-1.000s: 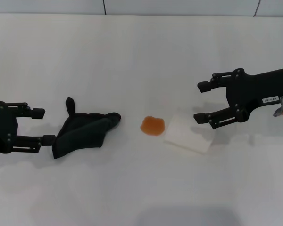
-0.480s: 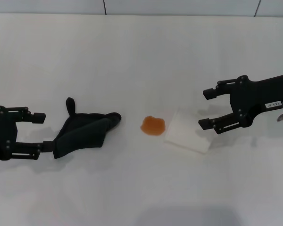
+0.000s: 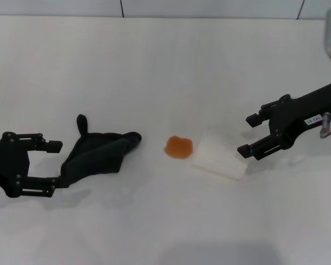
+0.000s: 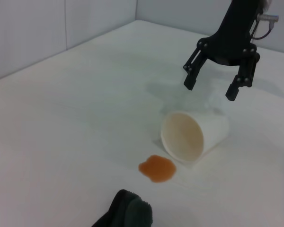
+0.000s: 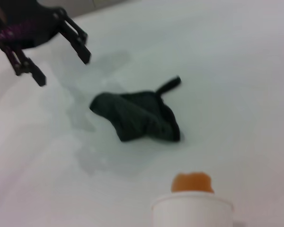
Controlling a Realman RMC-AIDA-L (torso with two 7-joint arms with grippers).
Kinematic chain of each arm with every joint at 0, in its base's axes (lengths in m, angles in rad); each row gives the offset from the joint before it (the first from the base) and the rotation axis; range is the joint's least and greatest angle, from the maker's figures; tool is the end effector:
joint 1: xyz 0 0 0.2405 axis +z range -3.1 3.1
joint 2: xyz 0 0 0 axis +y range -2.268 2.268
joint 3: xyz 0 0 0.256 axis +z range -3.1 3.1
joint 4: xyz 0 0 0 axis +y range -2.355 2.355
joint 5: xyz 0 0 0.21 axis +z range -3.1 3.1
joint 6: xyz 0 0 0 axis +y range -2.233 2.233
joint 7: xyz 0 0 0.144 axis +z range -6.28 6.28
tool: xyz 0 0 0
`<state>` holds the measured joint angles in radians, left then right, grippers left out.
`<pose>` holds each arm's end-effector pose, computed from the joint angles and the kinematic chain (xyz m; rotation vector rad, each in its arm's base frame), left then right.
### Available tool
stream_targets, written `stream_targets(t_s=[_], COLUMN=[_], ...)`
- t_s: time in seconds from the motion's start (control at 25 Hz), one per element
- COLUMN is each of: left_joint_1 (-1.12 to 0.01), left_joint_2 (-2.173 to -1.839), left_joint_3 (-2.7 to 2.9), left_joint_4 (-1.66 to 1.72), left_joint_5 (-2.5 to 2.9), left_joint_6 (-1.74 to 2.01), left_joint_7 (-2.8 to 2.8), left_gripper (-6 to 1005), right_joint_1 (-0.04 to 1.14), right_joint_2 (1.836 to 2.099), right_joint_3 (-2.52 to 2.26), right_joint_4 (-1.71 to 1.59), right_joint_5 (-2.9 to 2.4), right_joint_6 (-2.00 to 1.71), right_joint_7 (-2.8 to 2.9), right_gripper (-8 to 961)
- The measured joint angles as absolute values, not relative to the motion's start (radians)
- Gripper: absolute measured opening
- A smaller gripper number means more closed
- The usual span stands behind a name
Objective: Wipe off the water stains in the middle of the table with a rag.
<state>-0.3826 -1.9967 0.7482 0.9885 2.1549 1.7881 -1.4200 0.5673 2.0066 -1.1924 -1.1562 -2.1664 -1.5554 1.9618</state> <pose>-0.2943 0.2895 0.0659 -2.8899 -0.4617 -0.3017 0.1950 0.3546 0.0189 -2.9346 0.5409 -0.0131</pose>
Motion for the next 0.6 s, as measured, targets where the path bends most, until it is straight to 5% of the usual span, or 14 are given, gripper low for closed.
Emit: stream_targets(t_s=[0.6], left_joint_1=[-0.39], left_joint_2=[-2.014], left_joint_3=[0.758], left_joint_4=[0.985], left_joint_5=[2.164], left_joint_6=[1.781], left_joint_7=[-1.412], left_gripper=[801], right_joint_1=[0.69], right_joint_2=[2.011], right_joint_3=[-1.286], right_joint_4=[-1.155], right_joint_5=[-2.328], right_joint_6=[-1.609], right_joint_7=[2.255], right_gripper=[848])
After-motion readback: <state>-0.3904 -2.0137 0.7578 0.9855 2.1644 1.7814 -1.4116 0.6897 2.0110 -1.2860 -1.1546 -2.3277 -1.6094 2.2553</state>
